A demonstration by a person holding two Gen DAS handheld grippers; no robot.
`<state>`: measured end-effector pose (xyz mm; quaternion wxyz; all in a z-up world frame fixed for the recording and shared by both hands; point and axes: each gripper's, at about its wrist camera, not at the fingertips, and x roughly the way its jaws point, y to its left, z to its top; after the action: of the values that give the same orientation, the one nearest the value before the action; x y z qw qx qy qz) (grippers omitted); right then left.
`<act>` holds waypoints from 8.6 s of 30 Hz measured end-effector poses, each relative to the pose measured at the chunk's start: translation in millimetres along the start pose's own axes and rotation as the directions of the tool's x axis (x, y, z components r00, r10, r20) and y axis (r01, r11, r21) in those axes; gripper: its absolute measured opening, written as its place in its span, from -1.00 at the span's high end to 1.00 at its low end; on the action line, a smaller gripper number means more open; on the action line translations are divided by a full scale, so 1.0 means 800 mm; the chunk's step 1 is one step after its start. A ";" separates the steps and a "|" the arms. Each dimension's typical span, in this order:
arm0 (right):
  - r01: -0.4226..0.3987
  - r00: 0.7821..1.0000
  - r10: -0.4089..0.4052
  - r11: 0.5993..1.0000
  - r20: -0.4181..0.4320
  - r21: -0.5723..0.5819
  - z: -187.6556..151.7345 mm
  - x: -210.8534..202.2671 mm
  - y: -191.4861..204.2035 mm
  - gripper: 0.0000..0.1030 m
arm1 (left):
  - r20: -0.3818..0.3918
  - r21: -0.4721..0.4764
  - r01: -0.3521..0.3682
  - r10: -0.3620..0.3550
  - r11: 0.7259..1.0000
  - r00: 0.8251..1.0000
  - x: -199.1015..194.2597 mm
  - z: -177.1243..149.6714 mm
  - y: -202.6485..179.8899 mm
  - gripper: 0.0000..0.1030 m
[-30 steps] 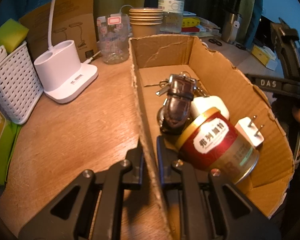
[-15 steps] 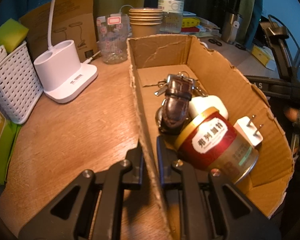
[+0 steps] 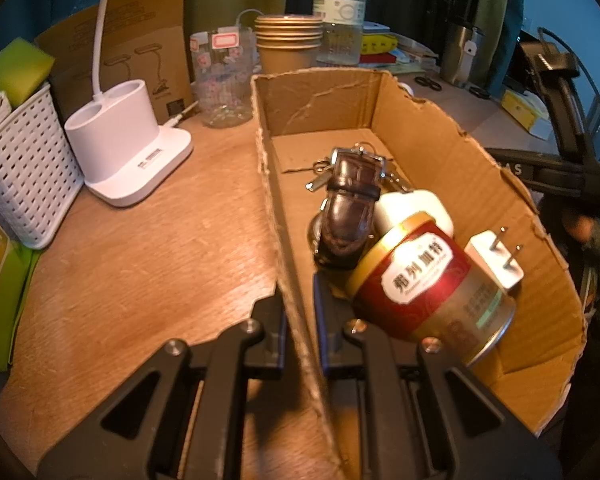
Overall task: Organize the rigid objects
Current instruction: 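Move the right gripper to the black flashlight on the desk, then grasp the black flashlight with the right gripper and lift it, then lower the flashlight into the box and open the right gripper, then move the right gripper to the white pill bottle on the desk, then grasp the white pill bottle with the right gripper and lift it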
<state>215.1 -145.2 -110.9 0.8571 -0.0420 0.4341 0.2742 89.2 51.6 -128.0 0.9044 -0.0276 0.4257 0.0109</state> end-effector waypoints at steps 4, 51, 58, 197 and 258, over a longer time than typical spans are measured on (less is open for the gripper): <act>-0.013 1.000 0.012 0.999 0.022 0.033 -0.003 -0.008 -0.009 0.55 | 0.000 0.000 0.000 0.000 1.000 1.000 0.000 0.000 -0.001 0.76; -0.006 0.975 0.017 0.999 0.219 -0.051 0.006 -0.119 0.043 0.55 | 0.000 0.000 0.000 0.000 1.000 1.000 0.000 0.000 -0.001 0.76; -0.006 0.972 0.023 0.997 0.235 -0.073 0.006 -0.128 0.056 0.55 | 0.000 0.000 0.000 0.000 1.000 1.000 0.000 0.000 0.000 0.76; 0.048 0.995 -0.062 0.987 0.084 0.156 0.103 0.034 -0.049 -0.24 | -0.003 -0.001 0.001 -0.001 1.000 1.000 0.001 0.001 0.002 0.76; 0.084 0.989 -0.090 0.995 0.116 0.055 -0.018 -0.059 -0.011 0.10 | 0.001 0.000 0.002 -0.002 1.000 1.000 0.000 0.001 0.001 0.76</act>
<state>186.9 -177.8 -84.6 0.8933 -0.0230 0.3869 0.2277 89.5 52.8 -127.8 0.9047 -0.0280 0.4251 0.0102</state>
